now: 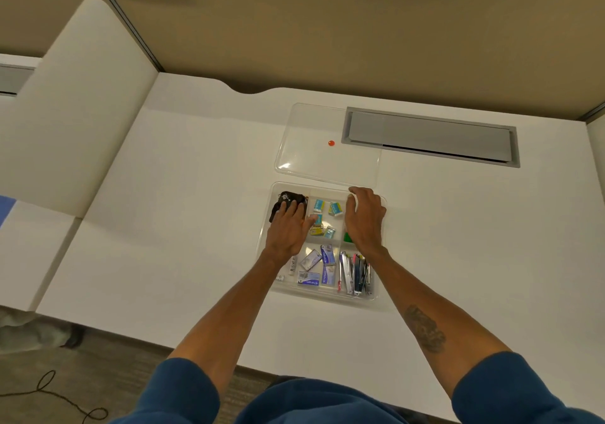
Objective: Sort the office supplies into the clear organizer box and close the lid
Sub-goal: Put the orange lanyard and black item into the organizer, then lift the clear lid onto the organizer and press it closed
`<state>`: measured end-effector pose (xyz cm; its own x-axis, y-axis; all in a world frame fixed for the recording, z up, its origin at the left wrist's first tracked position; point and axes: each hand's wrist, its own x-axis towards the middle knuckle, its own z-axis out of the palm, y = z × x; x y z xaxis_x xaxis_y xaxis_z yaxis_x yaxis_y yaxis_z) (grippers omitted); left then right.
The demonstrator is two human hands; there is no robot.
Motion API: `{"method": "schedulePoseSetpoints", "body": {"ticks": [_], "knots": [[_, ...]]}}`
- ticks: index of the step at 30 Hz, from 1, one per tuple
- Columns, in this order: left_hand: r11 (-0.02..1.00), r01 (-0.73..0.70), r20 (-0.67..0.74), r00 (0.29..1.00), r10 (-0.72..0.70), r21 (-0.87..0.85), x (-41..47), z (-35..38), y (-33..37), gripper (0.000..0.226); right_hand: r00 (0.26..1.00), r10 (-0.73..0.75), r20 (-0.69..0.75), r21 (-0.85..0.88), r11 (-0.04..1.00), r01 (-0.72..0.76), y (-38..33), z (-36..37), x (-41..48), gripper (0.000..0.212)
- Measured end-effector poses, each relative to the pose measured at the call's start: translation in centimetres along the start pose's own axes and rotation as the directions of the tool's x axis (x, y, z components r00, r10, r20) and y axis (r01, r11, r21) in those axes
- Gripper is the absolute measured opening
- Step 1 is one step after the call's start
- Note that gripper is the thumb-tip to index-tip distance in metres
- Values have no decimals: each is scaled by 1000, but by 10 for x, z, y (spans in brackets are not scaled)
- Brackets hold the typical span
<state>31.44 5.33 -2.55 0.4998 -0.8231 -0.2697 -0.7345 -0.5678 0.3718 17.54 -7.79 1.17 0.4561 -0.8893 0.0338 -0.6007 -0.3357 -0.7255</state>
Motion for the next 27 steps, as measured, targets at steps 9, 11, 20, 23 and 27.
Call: {"method": "schedulePoseSetpoints", "body": {"ticks": [9, 11, 20, 23, 27], "knots": [[967, -93, -438, 899, -22, -239, 16, -48, 8, 33, 985, 156, -76, 121, 982, -146, 7, -5, 31, 28], [945, -62, -446, 890, -93, -321, 32, -57, 3, 34, 977, 200, -72, 166, 968, -186, 7, -7, 40, 31], [782, 193, -122, 938, -325, -593, 97, -82, -23, 54, 906, 400, 134, 190, 887, -420, 15, -5, 91, 57], [765, 259, -24, 941, -337, -590, 116, -80, -28, 61, 891, 425, 160, 190, 872, -451, 19, -2, 110, 62], [735, 313, 52, 933, -355, -602, 137, -79, -26, 64, 854, 481, 197, 225, 826, -517, 20, -1, 134, 68]]}}
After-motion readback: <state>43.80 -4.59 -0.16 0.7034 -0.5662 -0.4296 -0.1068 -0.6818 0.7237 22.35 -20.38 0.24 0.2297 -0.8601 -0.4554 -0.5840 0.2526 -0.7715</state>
